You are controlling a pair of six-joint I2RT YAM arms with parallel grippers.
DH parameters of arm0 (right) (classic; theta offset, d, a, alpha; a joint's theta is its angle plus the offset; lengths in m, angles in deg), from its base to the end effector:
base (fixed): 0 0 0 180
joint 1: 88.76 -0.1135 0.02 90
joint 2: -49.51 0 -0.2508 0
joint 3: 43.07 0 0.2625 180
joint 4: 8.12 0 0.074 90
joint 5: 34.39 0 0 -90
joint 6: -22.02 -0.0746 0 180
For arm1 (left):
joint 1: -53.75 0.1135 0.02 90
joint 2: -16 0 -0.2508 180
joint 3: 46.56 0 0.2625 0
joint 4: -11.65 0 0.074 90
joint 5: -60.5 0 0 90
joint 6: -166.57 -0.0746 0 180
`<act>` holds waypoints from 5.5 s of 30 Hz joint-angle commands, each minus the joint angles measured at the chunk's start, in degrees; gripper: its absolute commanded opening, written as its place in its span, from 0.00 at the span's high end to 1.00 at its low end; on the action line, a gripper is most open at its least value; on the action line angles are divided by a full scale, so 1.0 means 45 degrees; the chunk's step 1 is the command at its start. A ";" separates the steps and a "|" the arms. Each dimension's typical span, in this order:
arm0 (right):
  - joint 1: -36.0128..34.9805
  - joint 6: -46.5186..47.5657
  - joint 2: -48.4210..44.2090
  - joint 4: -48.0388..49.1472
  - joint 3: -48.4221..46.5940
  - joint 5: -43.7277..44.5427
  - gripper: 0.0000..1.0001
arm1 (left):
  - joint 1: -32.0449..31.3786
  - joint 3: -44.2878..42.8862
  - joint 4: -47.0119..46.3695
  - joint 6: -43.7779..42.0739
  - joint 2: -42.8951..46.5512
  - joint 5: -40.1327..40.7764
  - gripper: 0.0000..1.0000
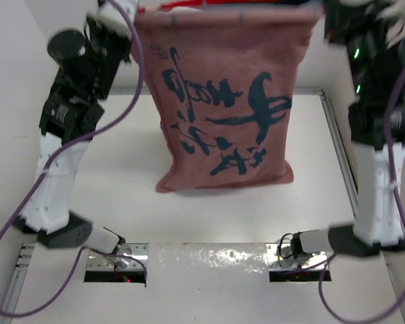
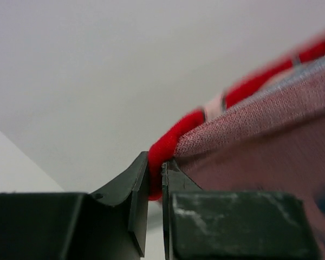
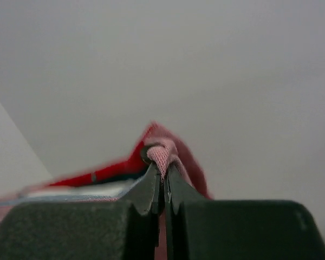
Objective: Put the pillow into the pillowcase
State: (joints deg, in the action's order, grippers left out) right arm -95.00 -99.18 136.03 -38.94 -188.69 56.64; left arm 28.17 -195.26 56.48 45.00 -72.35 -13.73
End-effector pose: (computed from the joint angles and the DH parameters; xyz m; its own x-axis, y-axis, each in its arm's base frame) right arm 0.2690 0.0281 0.6595 0.3547 0.5598 -0.7489 -0.3235 0.8250 0.4635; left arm 0.2641 -0.1040 0.6313 0.2995 0.4152 -0.8590 0.0264 0.8964 0.4425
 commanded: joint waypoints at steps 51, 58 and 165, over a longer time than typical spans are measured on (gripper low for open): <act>-0.0956 -0.7248 0.5958 0.7356 -0.1319 0.1168 1.00 | 0.7513 -0.1803 -0.5359 -0.3164 -0.1799 0.3162 1.00; 0.0290 -0.4010 0.2527 0.7133 -0.0274 0.0863 1.00 | 0.7951 0.0395 -0.4254 0.0116 0.1816 -0.3399 1.00; 0.0271 -0.1295 0.0717 0.1766 1.6242 -0.4352 1.00 | 0.7931 0.9833 0.3287 0.0668 0.6900 -0.5086 0.00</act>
State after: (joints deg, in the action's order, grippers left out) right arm -97.16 -108.56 142.96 -28.38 -114.13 36.56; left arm 63.30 -151.37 73.00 48.41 -42.10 -37.31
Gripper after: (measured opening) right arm 0.012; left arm 0.997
